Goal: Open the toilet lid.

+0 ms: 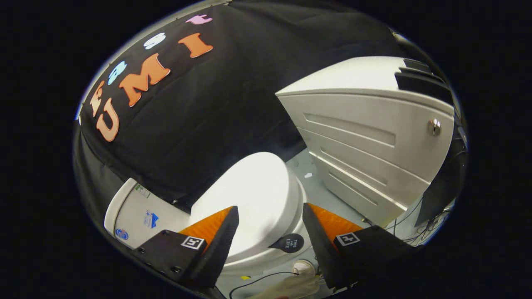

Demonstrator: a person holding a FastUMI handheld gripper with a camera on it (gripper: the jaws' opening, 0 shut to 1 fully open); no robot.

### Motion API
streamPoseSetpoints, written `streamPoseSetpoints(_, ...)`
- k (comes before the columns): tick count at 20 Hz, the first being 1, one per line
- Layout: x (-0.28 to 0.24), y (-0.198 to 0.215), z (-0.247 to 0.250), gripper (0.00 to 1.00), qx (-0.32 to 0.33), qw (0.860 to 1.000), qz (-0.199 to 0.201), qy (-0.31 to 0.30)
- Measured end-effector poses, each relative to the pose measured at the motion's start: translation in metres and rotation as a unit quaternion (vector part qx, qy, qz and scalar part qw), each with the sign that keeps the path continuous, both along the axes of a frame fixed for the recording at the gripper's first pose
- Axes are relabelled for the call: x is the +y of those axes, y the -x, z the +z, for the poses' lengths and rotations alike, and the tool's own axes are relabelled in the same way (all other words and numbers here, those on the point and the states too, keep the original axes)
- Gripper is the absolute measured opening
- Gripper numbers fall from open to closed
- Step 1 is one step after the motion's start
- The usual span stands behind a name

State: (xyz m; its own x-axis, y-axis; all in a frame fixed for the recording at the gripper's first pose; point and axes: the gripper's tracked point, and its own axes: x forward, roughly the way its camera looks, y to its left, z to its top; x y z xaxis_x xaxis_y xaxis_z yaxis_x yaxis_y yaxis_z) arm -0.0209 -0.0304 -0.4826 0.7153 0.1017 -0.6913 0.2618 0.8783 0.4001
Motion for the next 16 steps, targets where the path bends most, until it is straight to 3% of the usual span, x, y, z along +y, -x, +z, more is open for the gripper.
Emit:
streamPoseSetpoints(13, -0.002, 0.031, -0.077, 0.96, 0.055, 0.989, -0.069, -0.116)
streamPoseSetpoints(15, 0.000, 0.031, -0.084, 0.78, 0.061, 0.985, -0.081, -0.138)
streamPoseSetpoints(16, 0.002, 0.030, -0.086, 0.78, 0.064, 0.982, -0.087, -0.153)
